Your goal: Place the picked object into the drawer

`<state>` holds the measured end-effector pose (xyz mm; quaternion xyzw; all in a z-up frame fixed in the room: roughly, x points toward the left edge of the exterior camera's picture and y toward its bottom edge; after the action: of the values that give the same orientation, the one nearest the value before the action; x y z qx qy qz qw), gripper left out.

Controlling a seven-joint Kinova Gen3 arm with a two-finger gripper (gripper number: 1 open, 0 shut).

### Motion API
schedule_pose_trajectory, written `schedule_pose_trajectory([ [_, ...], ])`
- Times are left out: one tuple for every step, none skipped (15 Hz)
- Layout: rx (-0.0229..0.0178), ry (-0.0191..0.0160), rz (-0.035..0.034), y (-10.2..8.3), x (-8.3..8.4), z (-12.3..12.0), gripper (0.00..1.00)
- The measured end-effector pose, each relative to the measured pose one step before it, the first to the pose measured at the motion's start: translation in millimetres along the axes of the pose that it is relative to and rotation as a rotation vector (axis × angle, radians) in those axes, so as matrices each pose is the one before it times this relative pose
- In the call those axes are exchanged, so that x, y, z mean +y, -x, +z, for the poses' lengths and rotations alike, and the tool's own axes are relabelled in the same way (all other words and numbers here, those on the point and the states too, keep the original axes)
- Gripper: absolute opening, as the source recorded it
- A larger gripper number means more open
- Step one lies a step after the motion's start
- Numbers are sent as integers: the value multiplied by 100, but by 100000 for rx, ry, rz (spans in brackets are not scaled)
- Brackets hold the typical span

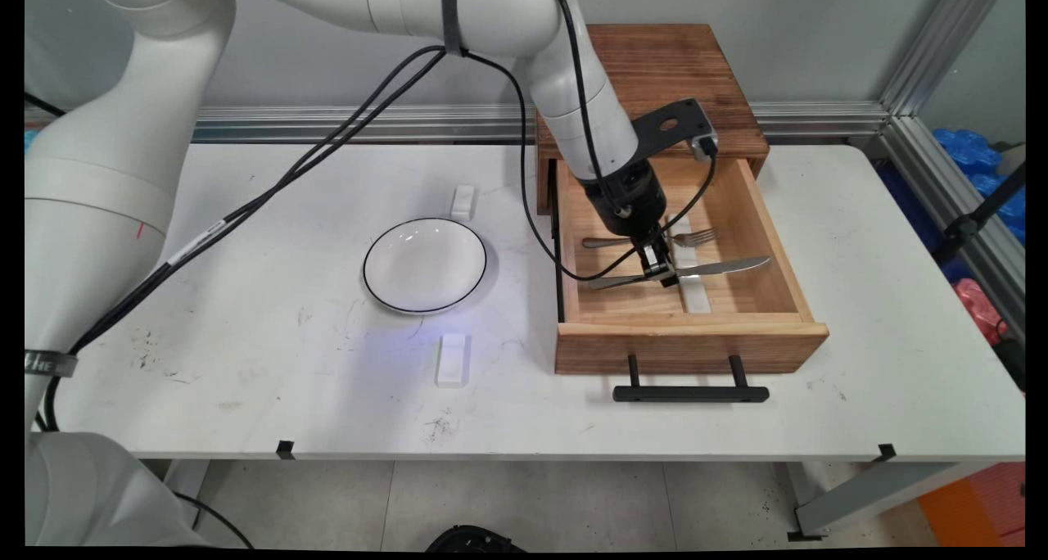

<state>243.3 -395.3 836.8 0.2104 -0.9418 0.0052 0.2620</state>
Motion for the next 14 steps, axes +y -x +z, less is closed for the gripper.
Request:
schedule_pose_trajectory([
  [-195, 36, -24, 82, 28, -41, 0],
  [-180, 74, -25, 103, 38, -42, 0],
  [-147, 51, -3, 77, 24, -12, 0],
  [-161, 67, -2, 89, 21, 4, 0],
  [-78, 54, 75, 64, 18, 9, 0],
  [-34, 85, 123, 51, 20, 25, 0],
  [-32, 110, 144, 54, 16, 50, 0],
  [2, 173, 203, 67, 27, 71, 0],
  [10, 125, 161, 39, 21, 63, 0],
  [50, 113, 184, 33, 11, 74, 0],
  [88, 112, 231, 16, -5, 69, 0],
  [159, 109, 273, 1, -16, 90, 0],
  [122, 99, 385, 8, -23, 111, 0],
  [135, 94, 344, 14, -39, 125, 0],
])
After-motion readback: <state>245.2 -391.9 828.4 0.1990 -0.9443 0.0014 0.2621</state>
